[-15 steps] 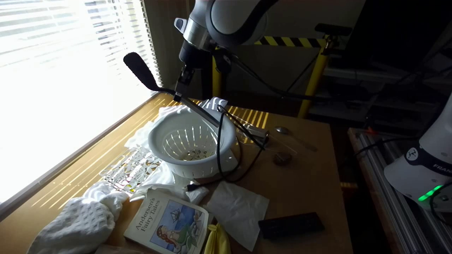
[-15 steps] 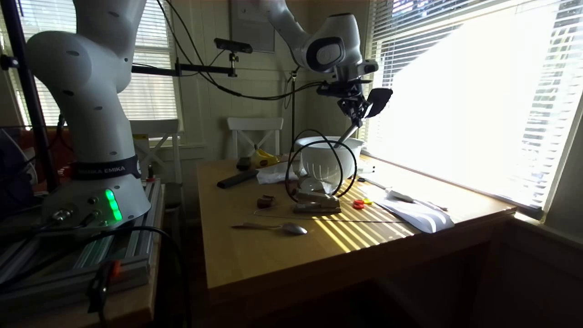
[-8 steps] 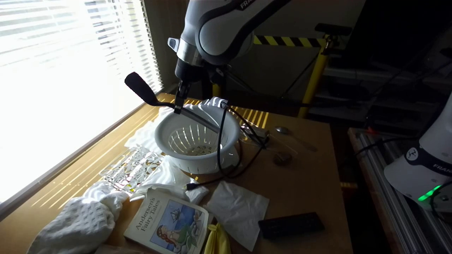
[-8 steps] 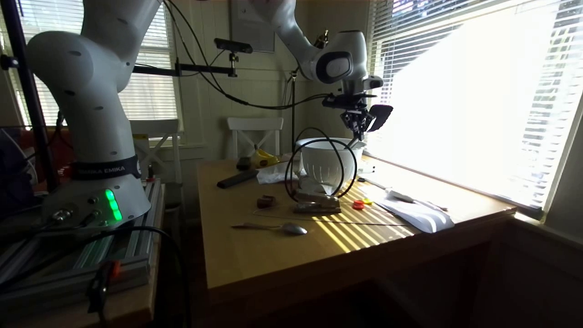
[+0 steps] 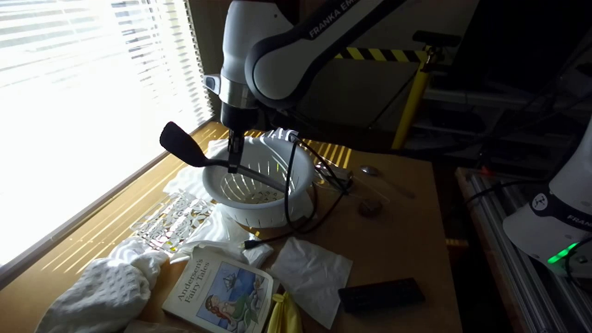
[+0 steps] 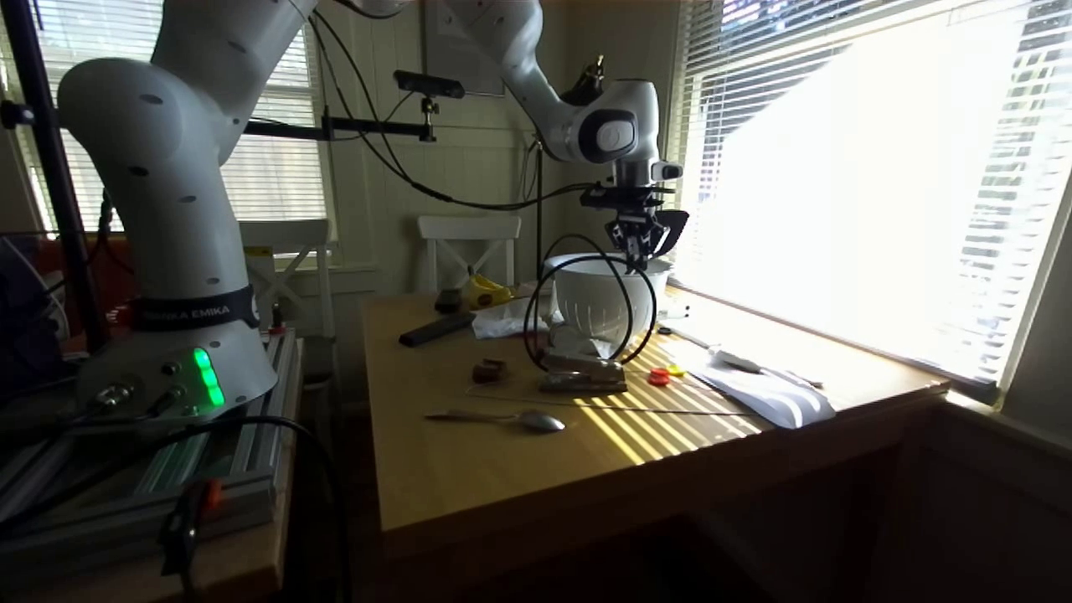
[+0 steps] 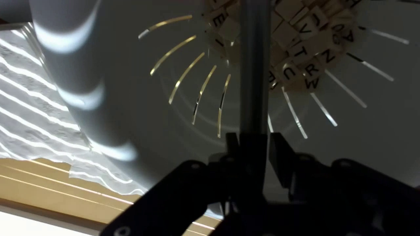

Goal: Remove the cable from the basket, then put the spatula in the basket

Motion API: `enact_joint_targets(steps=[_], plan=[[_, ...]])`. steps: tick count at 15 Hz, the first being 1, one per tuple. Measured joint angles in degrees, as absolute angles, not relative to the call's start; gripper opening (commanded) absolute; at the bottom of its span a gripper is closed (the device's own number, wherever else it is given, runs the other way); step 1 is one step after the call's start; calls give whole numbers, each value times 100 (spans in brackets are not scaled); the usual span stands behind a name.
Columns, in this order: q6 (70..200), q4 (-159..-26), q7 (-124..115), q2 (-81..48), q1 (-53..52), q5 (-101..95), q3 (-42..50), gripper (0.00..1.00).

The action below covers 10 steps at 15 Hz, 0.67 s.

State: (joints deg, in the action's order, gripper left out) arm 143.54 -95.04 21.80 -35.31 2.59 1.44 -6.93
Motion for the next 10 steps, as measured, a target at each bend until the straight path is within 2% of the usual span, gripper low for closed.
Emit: enact_joint_targets(steps=[5, 10], plan=[[14066, -9631, 2004, -3282, 27, -262, -535, 97], [13905, -10327, 1786, -2457, -103, -759, -216, 100]])
